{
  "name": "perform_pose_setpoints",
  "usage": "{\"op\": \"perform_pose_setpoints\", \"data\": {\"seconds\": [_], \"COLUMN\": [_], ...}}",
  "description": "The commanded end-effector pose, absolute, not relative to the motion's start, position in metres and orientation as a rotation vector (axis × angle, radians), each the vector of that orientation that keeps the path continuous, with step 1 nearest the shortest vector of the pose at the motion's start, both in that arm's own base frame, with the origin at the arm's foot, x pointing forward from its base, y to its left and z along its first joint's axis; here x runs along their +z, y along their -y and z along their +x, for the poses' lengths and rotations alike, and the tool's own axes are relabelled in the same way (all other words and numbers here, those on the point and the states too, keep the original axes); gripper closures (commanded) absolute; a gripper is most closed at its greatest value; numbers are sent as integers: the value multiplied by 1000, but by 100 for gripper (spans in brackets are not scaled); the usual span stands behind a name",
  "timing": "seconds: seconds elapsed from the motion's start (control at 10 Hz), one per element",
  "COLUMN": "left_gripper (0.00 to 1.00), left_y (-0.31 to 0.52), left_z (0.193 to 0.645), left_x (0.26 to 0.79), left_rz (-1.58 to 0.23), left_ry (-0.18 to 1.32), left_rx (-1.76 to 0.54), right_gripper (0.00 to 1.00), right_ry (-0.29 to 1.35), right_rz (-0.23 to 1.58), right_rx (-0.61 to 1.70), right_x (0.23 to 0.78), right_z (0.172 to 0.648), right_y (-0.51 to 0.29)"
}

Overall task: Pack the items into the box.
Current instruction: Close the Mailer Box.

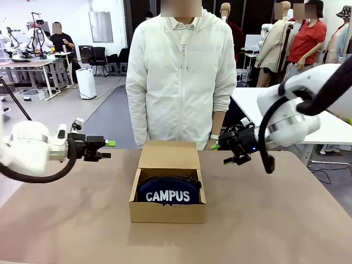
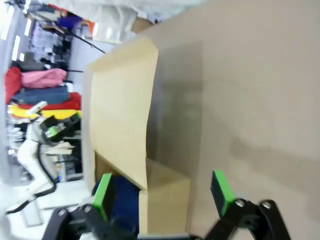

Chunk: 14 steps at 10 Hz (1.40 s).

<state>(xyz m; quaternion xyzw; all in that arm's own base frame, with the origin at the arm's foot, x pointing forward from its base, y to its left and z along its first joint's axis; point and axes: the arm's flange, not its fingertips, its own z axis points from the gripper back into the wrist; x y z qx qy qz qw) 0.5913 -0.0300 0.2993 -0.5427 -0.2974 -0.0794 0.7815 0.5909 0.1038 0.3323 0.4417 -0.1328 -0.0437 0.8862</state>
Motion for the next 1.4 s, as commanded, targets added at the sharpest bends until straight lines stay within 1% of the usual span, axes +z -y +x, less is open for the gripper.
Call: {"op": "perform_pose_setpoints", "data": {"seconds": [0.0, 0.1, 0.2, 0.3, 0.5, 0.6, 0.7, 0.8, 0.9, 1.0, 1.2, 1.3], "left_gripper": [0, 0, 0, 0, 0, 0, 0, 0, 0, 0, 0, 0], "left_y": [42, 48, 58, 69, 89, 96, 105, 114, 119, 125, 137, 146], "left_z": [635, 646, 654, 655, 652, 653, 653, 655, 658, 658, 658, 657], "left_x": [271, 260, 250, 246, 247, 247, 246, 246, 246, 245, 242, 242], "left_rz": [-1271, -1291, -1343, -1371, -1453, -1458, -1465, -1454, -1474, -1510, -1542, -1577], "left_ry": [735, 757, 752, 761, 729, 719, 703, 668, 617, 521, 439, 374], "left_rx": [-180, -211, -248, -293, -367, -373, -375, -379, -348, -289, -271, -231], "right_gripper": [0, 0, 0, 0, 0, 0, 0, 0, 0, 0, 0, 0], "right_ry": [248, 269, 244, 206, 178, 161, 124, 115, 120, 133, 150, 150], "right_rz": [977, 962, 1003, 1071, 1206, 1299, 1356, 1383, 1399, 1400, 1413, 1421], "right_rx": [-101, -112, -70, -54, 5, 45, 90, 117, 136, 145, 153, 167], "right_x": [312, 301, 290, 282, 275, 272, 270, 268, 267, 265, 263, 262], "right_z": [633, 647, 658, 666, 667, 664, 661, 655, 650, 645, 641, 639], "right_y": [-127, -139, -151, -158, -166, -170, -173, -175, -175, -172, -170, -170]}}
